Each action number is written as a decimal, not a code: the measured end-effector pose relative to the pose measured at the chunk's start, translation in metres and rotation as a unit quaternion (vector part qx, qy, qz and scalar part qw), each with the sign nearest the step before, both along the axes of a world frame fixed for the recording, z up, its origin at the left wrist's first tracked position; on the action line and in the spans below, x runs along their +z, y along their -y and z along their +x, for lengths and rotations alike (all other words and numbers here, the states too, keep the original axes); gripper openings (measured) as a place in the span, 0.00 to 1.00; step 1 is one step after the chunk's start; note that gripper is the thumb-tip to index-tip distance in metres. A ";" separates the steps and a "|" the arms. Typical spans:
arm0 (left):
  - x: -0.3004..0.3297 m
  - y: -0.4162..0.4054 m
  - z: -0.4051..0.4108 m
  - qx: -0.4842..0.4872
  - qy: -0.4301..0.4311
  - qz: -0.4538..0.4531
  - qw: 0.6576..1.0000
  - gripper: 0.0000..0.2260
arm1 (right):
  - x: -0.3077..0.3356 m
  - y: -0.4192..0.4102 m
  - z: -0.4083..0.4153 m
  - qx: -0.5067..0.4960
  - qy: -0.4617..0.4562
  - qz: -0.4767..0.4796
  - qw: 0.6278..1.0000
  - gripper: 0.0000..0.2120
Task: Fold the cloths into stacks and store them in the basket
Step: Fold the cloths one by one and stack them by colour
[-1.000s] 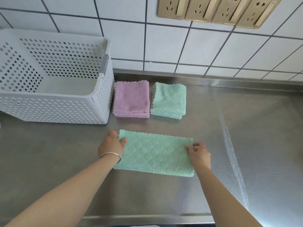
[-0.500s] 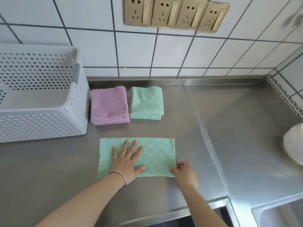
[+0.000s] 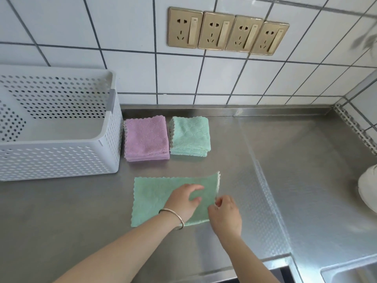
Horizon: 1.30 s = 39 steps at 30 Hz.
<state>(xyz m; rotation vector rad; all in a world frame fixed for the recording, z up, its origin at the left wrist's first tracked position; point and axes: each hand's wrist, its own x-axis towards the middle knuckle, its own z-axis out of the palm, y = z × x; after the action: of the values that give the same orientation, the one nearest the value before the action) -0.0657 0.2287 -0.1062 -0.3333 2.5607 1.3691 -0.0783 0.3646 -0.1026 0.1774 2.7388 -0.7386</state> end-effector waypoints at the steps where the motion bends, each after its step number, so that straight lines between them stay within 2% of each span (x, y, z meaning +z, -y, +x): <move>1: 0.007 -0.004 -0.002 0.021 0.004 0.045 0.999 0.14 | 0.002 0.006 0.005 0.019 -0.029 -0.002 0.999 0.04; 6: 0.011 0.002 -0.012 0.131 0.068 0.118 0.982 0.06 | 0.000 0.030 0.019 0.095 -0.161 -0.017 0.982 0.13; 8: 0.009 0.009 -0.010 0.164 0.072 0.122 0.976 0.01 | 0.000 0.039 0.023 0.153 -0.195 -0.025 0.968 0.17; 14: 0.011 0.022 -0.005 0.245 0.033 0.042 0.968 0.11 | -0.006 0.054 0.028 0.194 -0.222 -0.032 0.955 0.20; 19: 0.006 0.025 -0.007 0.276 0.097 0.087 0.952 0.11 | -0.006 0.063 0.032 0.227 -0.247 -0.026 0.942 0.24; 23: 0.010 0.026 -0.008 0.267 0.149 0.123 0.944 0.22 | -0.014 0.064 0.035 0.266 -0.254 0.003 0.930 0.30; 25: 0.012 0.026 -0.008 0.288 0.133 0.153 0.936 0.22 | -0.017 0.065 0.034 0.285 -0.271 0.005 0.919 0.30; 27: 0.014 0.028 -0.006 0.323 0.091 0.161 0.928 0.16 | -0.019 0.065 0.034 0.309 -0.309 -0.003 0.900 0.24; 30: 0.014 0.038 -0.002 0.320 0.034 0.085 0.943 0.09 | -0.024 0.062 0.034 0.340 -0.349 -0.031 0.873 0.11; 31: 0.013 0.043 0.000 0.315 0.016 0.061 0.947 0.09 | -0.026 0.060 0.034 0.343 -0.349 -0.030 0.872 0.13; 33: 0.011 0.055 0.006 0.313 -0.003 0.029 0.949 0.11 | -0.033 0.054 0.034 0.351 -0.318 -0.005 0.881 0.26; 36: 0.007 0.075 0.013 0.311 0.020 0.006 0.950 0.14 | -0.043 0.050 0.031 0.378 -0.230 0.077 0.894 0.44; 39: -0.001 0.093 0.019 0.308 0.049 -0.006 0.950 0.14 | -0.054 0.053 0.028 0.394 -0.180 0.122 0.893 0.48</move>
<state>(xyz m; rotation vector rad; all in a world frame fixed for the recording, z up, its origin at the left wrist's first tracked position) -0.0465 0.1357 -0.1072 -1.2540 2.4788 1.4602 -0.0499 0.3113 -0.1569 -1.0577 2.8328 -0.1976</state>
